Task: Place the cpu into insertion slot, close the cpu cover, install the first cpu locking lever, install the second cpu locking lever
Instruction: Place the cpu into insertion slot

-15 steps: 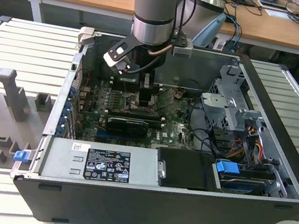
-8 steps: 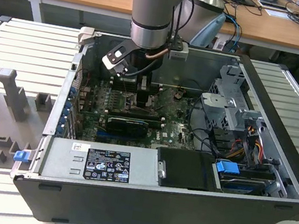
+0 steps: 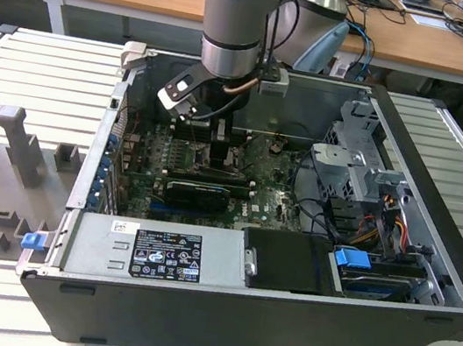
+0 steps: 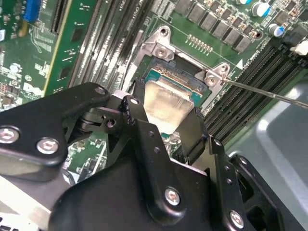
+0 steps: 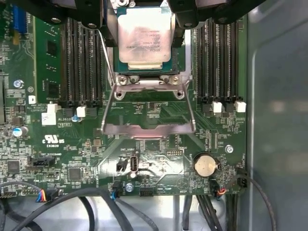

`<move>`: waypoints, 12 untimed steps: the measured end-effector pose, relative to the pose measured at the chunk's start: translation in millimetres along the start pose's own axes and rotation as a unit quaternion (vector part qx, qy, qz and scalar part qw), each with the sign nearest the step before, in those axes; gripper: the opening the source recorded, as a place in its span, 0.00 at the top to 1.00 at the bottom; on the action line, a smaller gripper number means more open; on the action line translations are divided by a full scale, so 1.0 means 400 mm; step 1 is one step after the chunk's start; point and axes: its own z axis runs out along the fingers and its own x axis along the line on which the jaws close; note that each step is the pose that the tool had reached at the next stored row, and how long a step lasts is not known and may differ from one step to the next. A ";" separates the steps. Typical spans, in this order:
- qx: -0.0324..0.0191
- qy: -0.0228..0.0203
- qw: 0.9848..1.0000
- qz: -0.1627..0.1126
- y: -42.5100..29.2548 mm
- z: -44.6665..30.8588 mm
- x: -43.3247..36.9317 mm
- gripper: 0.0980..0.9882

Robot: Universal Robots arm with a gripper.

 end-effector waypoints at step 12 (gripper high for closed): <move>0.000 -0.001 1.000 0.000 -0.004 0.024 0.009 0.52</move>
